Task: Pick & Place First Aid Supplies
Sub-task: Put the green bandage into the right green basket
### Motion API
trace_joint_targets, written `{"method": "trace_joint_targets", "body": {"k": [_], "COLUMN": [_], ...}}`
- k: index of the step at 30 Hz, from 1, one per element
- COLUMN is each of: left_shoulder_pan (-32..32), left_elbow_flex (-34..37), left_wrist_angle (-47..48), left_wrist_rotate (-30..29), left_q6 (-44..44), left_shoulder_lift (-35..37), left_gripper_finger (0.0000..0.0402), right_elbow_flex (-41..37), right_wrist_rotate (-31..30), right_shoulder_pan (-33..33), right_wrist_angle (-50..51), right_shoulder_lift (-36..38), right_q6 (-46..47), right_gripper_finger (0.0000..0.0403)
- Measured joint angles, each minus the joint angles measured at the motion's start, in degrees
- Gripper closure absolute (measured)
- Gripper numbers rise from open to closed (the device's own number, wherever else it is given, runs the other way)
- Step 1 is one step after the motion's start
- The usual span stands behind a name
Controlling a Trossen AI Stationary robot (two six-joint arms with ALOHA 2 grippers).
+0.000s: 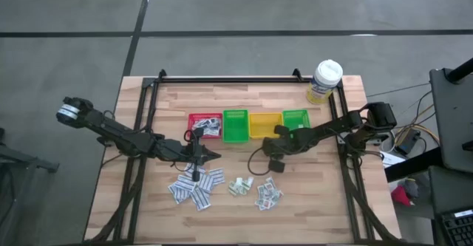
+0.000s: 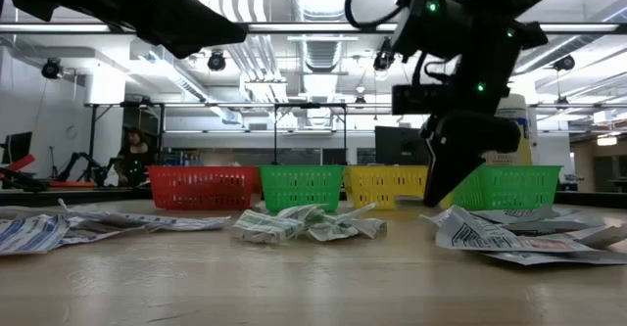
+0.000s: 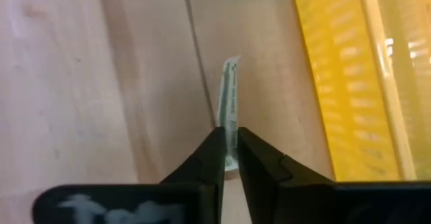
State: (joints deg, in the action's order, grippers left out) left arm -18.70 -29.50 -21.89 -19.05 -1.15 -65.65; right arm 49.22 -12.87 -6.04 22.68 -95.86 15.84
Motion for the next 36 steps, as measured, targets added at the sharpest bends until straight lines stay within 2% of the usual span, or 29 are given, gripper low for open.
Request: {"method": "trace_joint_targets", "body": {"k": [13, 20, 25, 30, 36], "left_shoulder_pan": [0.0, 0.0, 0.0, 0.0, 0.0], "left_elbow_flex": [0.7, 0.7, 0.7, 0.7, 0.7], "left_wrist_angle": [0.2, 0.0, 0.0, 0.0, 0.0], "left_wrist_rotate": [0.0, 0.0, 0.0, 0.0, 0.0], "left_q6": [-0.9, -0.9, -1.1, -1.3, -1.5], "left_shoulder_lift": [0.0, 0.0, 0.0, 0.0, 0.0], "left_gripper_finger": [0.0401, 0.0401, 0.0401, 0.0401, 0.0401], "right_elbow_flex": [8.1, 15.4, 19.4, 19.0, 14.2], "right_wrist_rotate": [1.6, 0.5, -6.0, -9.7, -9.7], "right_shoulder_pan": [-0.7, -0.9, -1.0, -0.3, 2.3], "right_wrist_angle": [10.8, 27.5, 41.7, 49.7, 48.7], "right_shoulder_lift": [0.0, 0.2, 0.2, 0.2, 1.2], "right_q6": [-1.9, 2.9, 11.2, 19.8, 22.2], "right_gripper_finger": [0.0394, 0.0394, 0.0394, 0.0394, 0.0394]}}
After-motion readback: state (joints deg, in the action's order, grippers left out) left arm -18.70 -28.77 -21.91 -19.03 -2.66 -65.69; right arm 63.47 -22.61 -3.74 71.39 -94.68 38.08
